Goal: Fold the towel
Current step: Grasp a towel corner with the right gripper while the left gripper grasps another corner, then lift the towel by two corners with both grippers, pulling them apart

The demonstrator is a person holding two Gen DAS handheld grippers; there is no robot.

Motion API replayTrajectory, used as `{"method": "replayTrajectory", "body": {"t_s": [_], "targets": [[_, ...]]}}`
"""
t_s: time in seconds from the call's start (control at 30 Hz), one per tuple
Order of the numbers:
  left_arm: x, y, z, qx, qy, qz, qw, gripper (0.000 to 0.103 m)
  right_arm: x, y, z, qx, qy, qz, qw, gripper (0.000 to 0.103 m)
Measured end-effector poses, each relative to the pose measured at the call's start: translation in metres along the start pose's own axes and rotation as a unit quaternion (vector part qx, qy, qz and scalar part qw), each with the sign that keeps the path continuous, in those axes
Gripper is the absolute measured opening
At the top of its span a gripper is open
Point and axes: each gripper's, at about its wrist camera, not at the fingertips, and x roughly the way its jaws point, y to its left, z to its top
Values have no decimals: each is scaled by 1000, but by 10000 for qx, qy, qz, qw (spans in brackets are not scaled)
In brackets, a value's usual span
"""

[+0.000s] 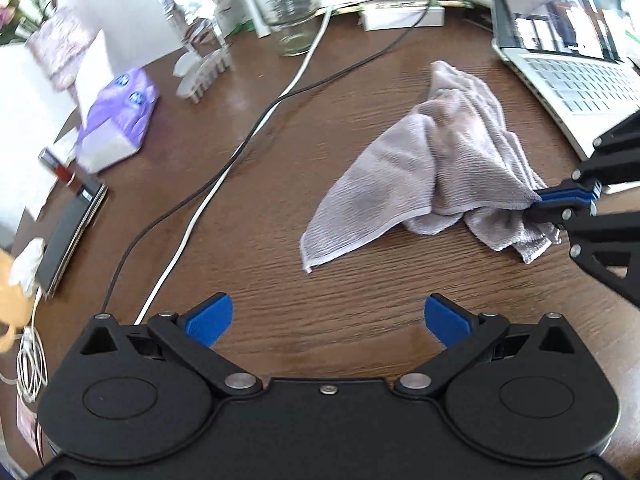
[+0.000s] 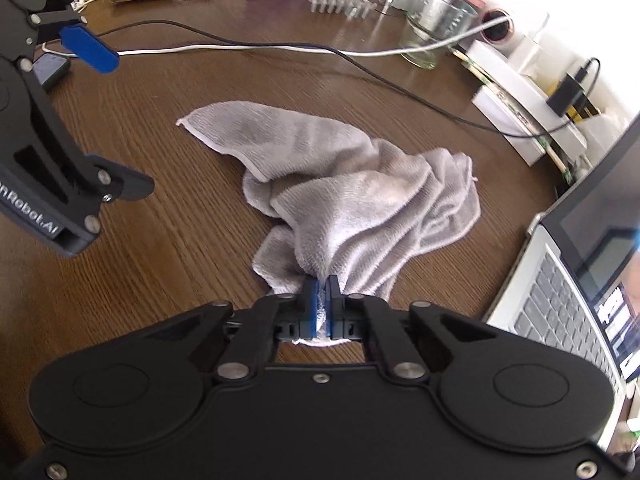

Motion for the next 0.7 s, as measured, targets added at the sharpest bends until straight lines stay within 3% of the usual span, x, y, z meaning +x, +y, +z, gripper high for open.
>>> {"method": "replayTrajectory", "body": {"t_s": [0.07, 0.17, 0.23, 0.4, 0.43, 0.5, 0.53, 0.63, 0.7], "targets": [[2, -4, 0, 301, -145, -15, 9994, 103, -4, -1, -1, -22, -11, -49, 10000, 4], [7, -10, 1, 1125, -401, -10, 9928, 103, -12, -4, -3, -29, -40, -114, 9999, 4], [14, -13, 2, 1779, -514, -70, 9827, 103, -16, -4, -4, -66, -39, -106, 9999, 4], [27, -9, 0, 2701, -620, -432, 9599, 103, -16, -5, -3, -49, -24, -44, 10000, 4], [30, -8, 0, 2920, -602, -527, 9531, 103, -15, -6, -3, -33, -31, -31, 10000, 4], [32, -8, -3, 3573, -730, -776, 9279, 103, -14, -8, -2, -19, -34, -10, 10000, 4], [32, -8, -2, 3739, -774, -922, 9196, 103, -14, -8, -2, -7, -36, 2, 10000, 4], [35, -8, -1, 3952, -790, -1153, 9079, 103, -13, -10, -4, 45, -38, 43, 10000, 4], [40, -11, -1, 4250, -834, -1170, 8937, 101, -12, -11, -4, 75, -32, 52, 10000, 4]]}}
